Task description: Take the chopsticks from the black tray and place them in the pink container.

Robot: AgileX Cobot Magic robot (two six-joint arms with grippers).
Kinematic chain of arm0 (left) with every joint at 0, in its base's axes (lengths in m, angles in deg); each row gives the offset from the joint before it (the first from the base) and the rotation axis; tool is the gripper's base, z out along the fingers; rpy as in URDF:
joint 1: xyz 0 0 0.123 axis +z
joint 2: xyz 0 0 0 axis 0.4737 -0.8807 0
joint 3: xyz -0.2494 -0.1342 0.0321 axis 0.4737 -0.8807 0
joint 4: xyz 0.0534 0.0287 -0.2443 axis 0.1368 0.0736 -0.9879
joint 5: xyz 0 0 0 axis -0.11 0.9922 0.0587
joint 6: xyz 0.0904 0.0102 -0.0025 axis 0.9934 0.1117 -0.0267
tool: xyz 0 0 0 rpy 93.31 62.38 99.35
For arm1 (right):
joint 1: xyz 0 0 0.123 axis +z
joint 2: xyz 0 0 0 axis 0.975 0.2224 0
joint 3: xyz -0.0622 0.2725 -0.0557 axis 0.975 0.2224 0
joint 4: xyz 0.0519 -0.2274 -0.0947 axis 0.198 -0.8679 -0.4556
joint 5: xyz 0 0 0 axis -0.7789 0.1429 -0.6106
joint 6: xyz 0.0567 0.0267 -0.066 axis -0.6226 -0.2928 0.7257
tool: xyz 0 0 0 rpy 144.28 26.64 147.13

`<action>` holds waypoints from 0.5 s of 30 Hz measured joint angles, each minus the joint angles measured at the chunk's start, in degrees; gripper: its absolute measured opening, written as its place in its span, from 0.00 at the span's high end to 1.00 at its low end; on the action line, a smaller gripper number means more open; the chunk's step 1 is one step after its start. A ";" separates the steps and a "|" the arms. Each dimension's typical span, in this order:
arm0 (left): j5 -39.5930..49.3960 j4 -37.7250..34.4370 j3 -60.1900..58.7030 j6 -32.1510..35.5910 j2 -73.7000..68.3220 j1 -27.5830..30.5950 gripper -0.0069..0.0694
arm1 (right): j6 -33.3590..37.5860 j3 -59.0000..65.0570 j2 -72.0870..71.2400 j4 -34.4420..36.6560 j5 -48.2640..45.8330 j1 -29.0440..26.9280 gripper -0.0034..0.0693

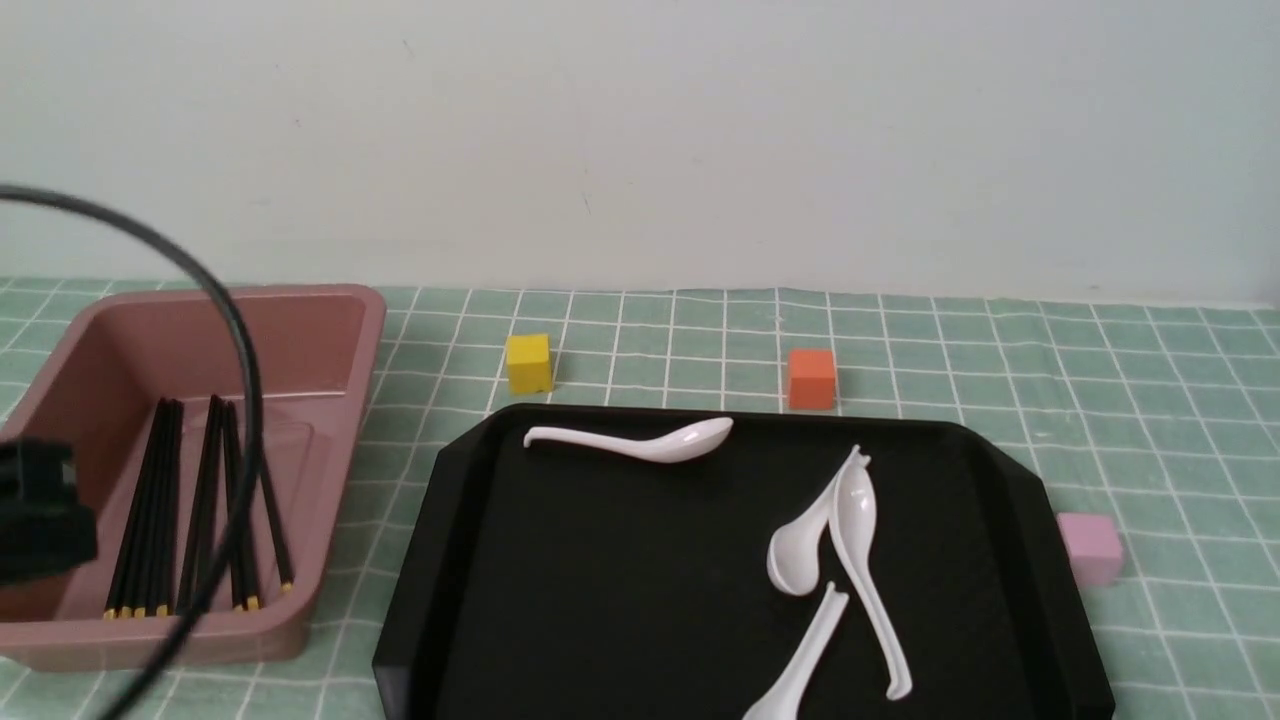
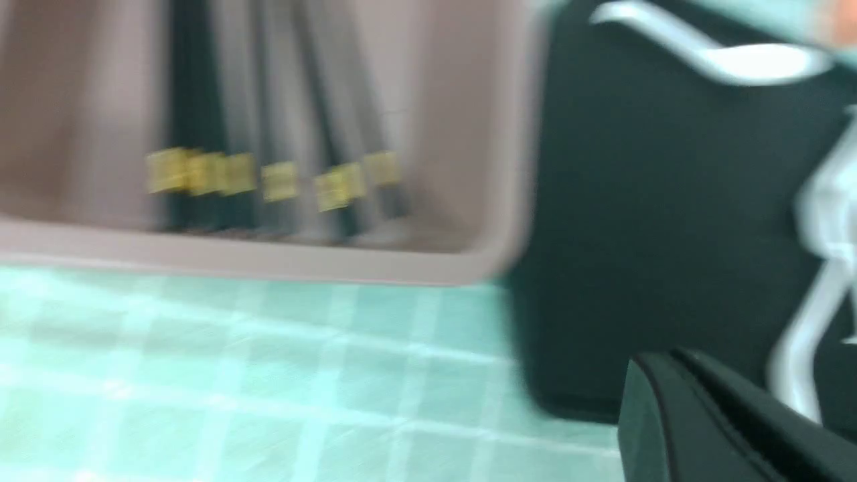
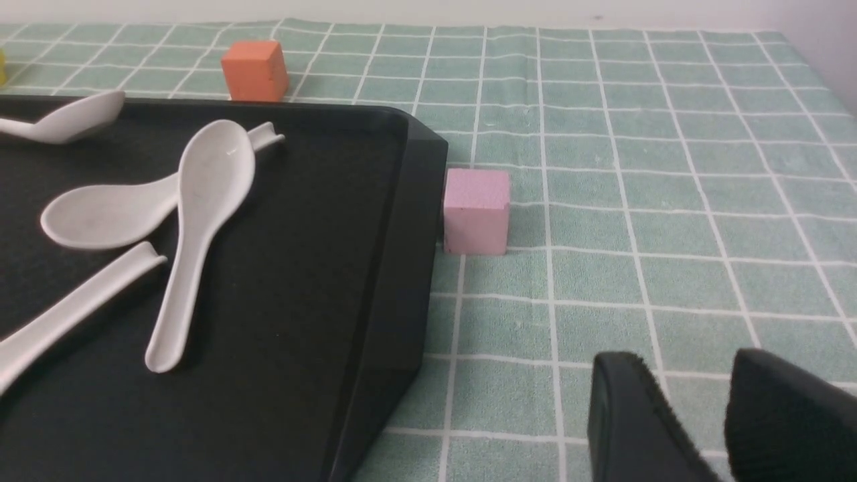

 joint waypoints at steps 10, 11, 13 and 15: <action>-19.25 -21.92 -23.84 9.26 26.68 0.00 0.93 | 0.00 0.00 0.00 0.00 0.00 0.00 0.62; -20.41 -22.44 -24.77 9.26 27.55 0.00 0.93 | 0.00 0.00 0.00 0.00 0.00 0.00 0.62; -21.72 -22.93 -26.00 9.38 28.38 0.00 0.93 | 0.00 0.00 0.00 0.00 0.00 0.00 0.62; -22.63 -22.94 -26.63 9.72 28.46 0.00 0.93 | 0.00 0.00 0.00 0.00 0.00 0.00 0.62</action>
